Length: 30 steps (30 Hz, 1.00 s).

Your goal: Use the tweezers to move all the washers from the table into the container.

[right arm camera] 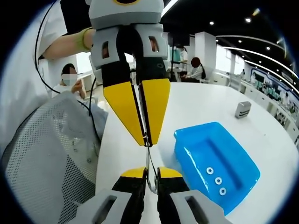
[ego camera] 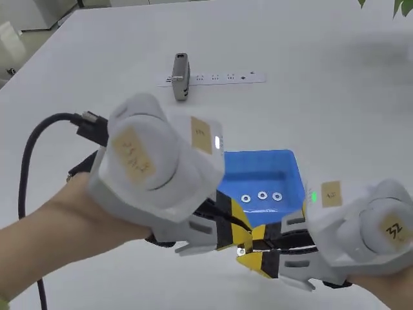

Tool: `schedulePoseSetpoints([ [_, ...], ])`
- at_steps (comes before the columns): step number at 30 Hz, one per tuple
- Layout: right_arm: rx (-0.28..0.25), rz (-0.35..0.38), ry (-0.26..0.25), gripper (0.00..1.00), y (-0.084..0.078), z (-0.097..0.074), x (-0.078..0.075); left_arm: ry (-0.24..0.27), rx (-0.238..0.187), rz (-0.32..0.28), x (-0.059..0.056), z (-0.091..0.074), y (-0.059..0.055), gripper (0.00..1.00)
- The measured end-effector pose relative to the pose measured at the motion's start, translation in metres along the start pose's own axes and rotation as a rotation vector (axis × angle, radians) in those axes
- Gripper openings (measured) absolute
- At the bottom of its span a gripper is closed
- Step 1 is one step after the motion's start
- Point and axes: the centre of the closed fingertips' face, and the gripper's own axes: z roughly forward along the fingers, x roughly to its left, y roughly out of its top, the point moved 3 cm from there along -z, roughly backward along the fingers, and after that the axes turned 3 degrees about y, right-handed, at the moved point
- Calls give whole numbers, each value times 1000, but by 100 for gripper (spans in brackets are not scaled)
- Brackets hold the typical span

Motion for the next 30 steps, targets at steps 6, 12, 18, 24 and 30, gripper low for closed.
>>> schedulePoseSetpoints([
  [6,26,-1,13,5,0,3,1,-20,52,19,-2,5,-7,0],
  [12,47,40,23,6,-1,6,-1,-9,51,5,-1,5,-6,0],
  [18,100,35,27,7,-5,14,-1,-8,52,20,-2,8,-4,0],
  [24,130,4,-5,5,-7,15,-2,-14,51,35,0,11,-2,0],
  [30,93,79,-35,3,-6,17,-7,84,5,-32,11,5,-4,4],
])
